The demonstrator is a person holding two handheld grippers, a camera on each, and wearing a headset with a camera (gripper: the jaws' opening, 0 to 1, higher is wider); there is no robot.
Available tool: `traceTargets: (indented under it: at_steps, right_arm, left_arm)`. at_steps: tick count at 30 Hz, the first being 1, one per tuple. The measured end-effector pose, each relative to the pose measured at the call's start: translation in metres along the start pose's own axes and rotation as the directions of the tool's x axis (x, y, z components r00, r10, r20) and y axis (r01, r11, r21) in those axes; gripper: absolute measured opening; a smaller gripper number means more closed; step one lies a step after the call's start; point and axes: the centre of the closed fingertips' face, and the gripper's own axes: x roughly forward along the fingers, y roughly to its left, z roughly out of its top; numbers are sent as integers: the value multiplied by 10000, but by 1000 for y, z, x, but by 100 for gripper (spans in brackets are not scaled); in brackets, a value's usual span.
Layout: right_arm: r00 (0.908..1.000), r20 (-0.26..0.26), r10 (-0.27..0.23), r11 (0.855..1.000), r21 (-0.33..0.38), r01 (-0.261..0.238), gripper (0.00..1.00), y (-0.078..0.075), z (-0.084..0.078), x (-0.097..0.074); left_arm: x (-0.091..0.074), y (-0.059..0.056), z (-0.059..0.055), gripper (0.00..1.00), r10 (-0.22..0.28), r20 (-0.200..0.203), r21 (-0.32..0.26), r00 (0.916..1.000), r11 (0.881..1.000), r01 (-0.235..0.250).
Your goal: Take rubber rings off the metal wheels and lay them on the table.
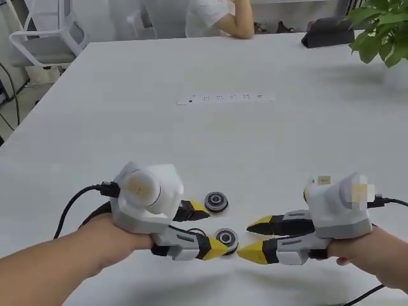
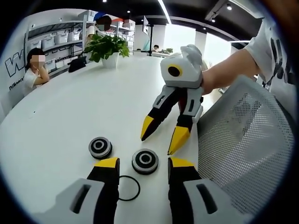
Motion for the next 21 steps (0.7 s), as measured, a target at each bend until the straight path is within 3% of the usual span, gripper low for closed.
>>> traceTargets:
  at_steps: [21]
  right_arm:
    - [10000, -85, 42, 10000, -4, -42, 35, 3, -4, 1]
  left_arm:
    - [18, -9, -6, 17, -258, -235, 49, 9994, 9997, 259]
